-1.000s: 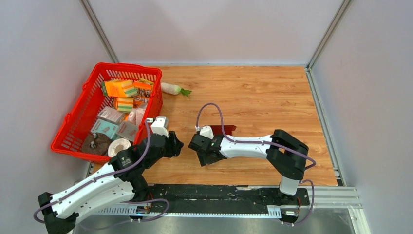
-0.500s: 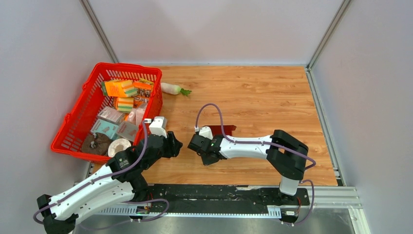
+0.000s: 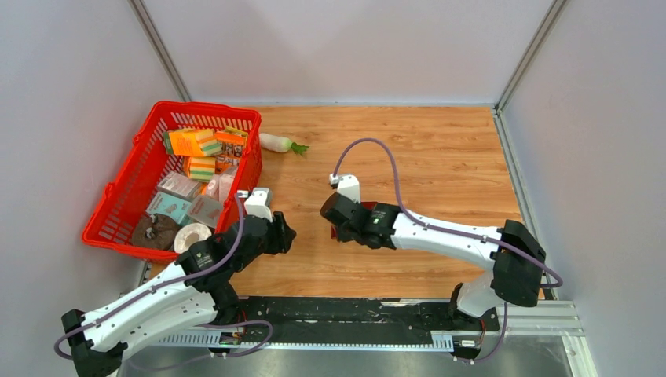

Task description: Fold the paper box

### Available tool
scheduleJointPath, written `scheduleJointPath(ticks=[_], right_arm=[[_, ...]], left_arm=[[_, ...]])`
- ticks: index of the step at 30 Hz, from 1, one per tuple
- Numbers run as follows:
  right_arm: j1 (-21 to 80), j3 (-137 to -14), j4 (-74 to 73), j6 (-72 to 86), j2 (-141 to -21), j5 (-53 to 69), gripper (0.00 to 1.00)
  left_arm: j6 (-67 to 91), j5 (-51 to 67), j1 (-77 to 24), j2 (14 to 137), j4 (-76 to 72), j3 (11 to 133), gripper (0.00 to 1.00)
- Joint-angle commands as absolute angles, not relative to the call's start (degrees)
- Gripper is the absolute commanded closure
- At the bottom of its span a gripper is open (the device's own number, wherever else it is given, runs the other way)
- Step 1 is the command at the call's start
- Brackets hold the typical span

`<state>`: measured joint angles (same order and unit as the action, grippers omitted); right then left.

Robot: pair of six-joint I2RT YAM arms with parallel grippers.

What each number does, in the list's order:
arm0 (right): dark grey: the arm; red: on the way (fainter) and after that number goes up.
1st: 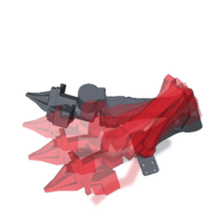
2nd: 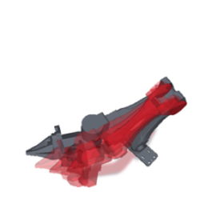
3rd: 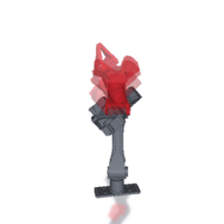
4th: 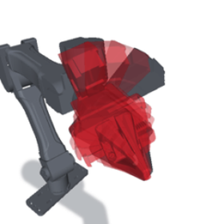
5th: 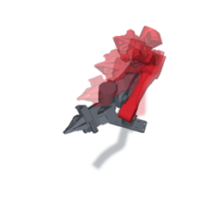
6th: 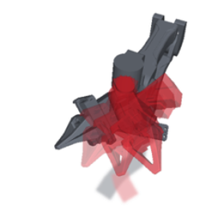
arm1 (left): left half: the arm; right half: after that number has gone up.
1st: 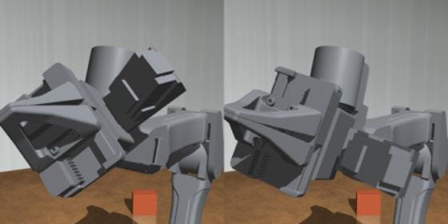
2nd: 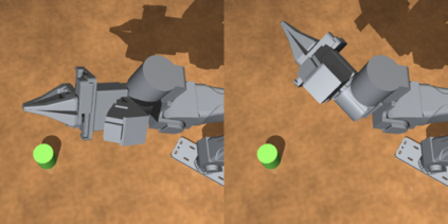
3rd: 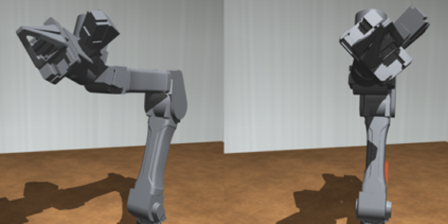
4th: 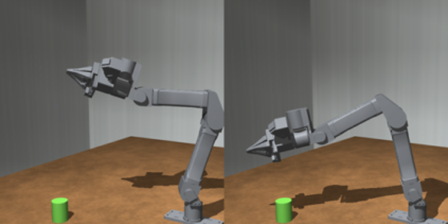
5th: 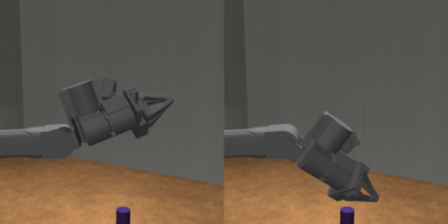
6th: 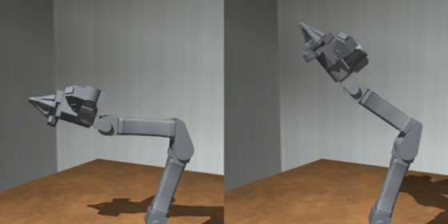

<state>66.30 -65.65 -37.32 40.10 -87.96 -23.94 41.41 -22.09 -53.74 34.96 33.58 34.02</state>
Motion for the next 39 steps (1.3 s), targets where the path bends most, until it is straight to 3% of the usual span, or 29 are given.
scheduleJointPath(ticks=[1,4,5,8,13,20,29,35,39], right_arm=[[59.2,-62.4,-30.8,33.0,-84.8,-25.1,0.87],[52.4,-59.8,-26.4,29.6,-84.7,-22.1,0.58],[50.0,-59.2,-25.5,28.9,-84.3,-21.6,0.42],[48.6,-55.6,-23.0,25.6,-79.7,-21.4,0.32],[47.6,-44.8,-16.4,19.6,-68.0,-19.7,0.33],[43.3,-30.0,7.4,12.8,-58.9,-14.0,0.33],[36.8,-27.1,22.1,7.4,-64.8,-2.6,0.37],[33.9,-29.0,23.3,4.4,-70.5,6.5,0.38],[33.5,-30.1,22.4,2.7,-72.5,7.1,0.41]], left_arm=[[39.3,-20.2,-52.9,37.4,30.2,34.7,0.43],[38.7,-12.8,-48.6,43.5,27.2,34.7,0.38],[38.5,-7.2,-47.0,45.6,25.6,35.0,0.37],[36.1,-0.6,-43.0,52.5,20.9,36.2,0.38],[29.1,0.4,-42.5,62.4,13.9,40.2,0.39],[22.0,2.2,-42.5,71.7,1.9,41.8,0.42],[15.1,2.7,-42.5,77.8,0.2,45.1,0.45],[11.4,3.0,-42.5,80.2,0.3,47.1,0.48],[10.6,2.9,-42.5,81.6,0.5,48.8,0.57]])
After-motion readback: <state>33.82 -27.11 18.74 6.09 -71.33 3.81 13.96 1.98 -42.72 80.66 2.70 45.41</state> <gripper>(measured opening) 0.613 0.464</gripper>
